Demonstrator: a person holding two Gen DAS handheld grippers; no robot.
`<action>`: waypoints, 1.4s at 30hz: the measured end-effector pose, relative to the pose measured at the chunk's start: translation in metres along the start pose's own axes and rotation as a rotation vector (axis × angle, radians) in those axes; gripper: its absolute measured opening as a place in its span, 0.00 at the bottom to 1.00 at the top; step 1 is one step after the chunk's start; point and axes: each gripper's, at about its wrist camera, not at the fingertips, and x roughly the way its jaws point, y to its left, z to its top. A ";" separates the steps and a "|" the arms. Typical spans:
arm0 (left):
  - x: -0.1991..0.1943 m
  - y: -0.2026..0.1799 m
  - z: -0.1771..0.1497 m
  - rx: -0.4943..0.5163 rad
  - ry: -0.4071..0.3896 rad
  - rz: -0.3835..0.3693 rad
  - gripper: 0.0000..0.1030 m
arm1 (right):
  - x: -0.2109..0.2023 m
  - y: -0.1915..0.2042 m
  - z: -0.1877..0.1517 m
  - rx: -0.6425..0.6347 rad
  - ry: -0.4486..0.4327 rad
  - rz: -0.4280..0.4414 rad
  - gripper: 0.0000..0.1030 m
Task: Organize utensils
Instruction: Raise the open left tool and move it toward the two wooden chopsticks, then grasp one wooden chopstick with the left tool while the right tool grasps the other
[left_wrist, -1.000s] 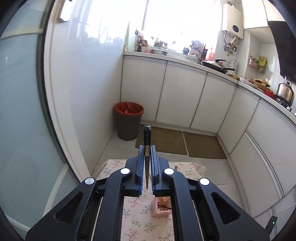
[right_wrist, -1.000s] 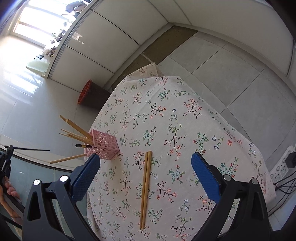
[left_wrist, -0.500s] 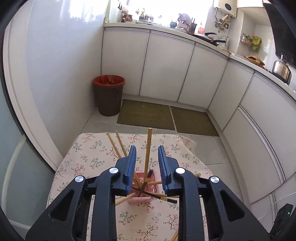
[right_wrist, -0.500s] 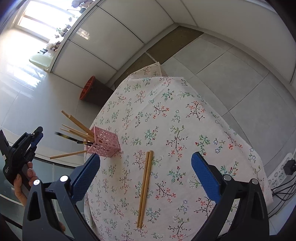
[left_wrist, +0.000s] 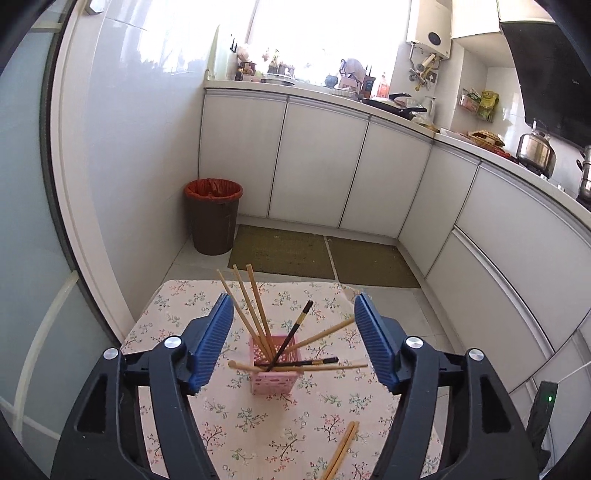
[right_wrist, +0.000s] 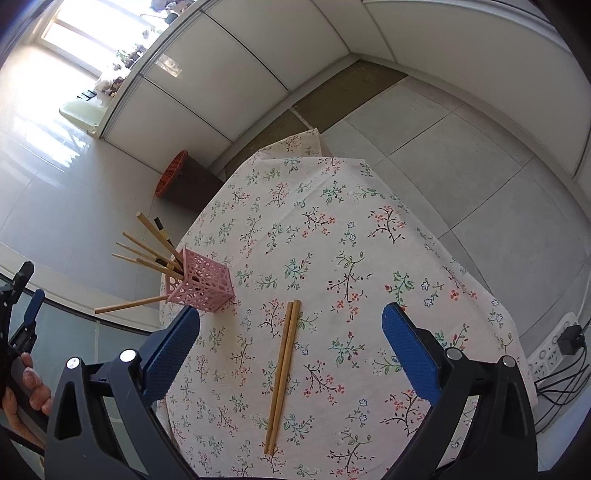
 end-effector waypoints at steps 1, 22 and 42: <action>-0.001 -0.001 -0.007 0.003 0.010 0.000 0.72 | 0.001 -0.001 -0.001 0.004 0.001 -0.008 0.93; 0.172 -0.048 -0.174 0.121 0.782 -0.141 0.60 | -0.001 -0.026 -0.008 -0.135 -0.024 -0.358 0.93; 0.219 -0.064 -0.198 0.168 0.859 -0.101 0.29 | 0.011 -0.035 -0.010 -0.075 0.064 -0.322 0.93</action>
